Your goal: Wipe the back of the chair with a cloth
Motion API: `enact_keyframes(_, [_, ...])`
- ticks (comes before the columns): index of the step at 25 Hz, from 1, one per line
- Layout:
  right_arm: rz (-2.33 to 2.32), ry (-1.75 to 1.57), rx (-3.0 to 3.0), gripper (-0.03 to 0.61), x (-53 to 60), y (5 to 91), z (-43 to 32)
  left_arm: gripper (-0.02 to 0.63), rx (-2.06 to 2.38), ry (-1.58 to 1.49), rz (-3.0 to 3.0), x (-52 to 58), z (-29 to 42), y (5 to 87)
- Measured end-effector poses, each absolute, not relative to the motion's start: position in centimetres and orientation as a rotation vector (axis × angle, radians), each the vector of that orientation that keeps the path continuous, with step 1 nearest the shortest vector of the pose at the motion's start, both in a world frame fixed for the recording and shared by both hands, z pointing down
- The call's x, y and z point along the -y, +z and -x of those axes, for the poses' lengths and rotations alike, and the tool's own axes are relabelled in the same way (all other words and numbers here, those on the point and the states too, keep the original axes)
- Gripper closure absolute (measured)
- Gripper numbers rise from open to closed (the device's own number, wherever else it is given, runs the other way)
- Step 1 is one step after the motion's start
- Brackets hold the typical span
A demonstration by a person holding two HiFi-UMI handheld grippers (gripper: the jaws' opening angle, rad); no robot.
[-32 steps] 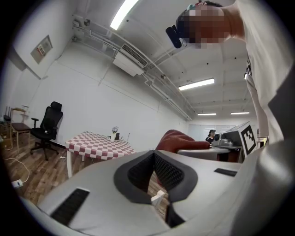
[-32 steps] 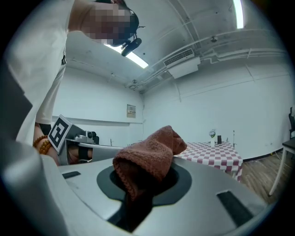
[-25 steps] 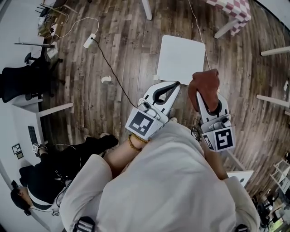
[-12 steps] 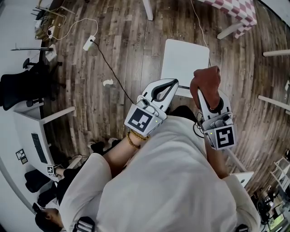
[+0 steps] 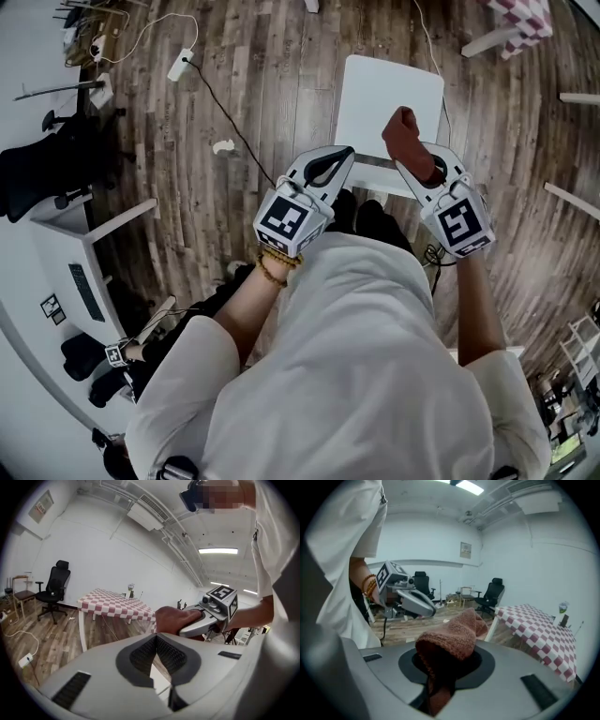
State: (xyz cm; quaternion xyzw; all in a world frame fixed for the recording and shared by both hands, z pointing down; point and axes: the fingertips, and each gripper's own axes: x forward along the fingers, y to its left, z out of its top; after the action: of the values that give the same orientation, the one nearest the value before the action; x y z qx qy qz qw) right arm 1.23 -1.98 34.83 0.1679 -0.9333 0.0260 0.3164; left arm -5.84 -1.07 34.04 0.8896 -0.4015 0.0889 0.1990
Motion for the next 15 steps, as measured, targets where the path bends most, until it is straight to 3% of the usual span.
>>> enact_keyframes(15, [0.508, -0.175, 1.989, 0.477, -1.9, 59.3, 1.4, 0.614, 0.989, 0.348, -2.292, 3.0, 6.5, 45.7])
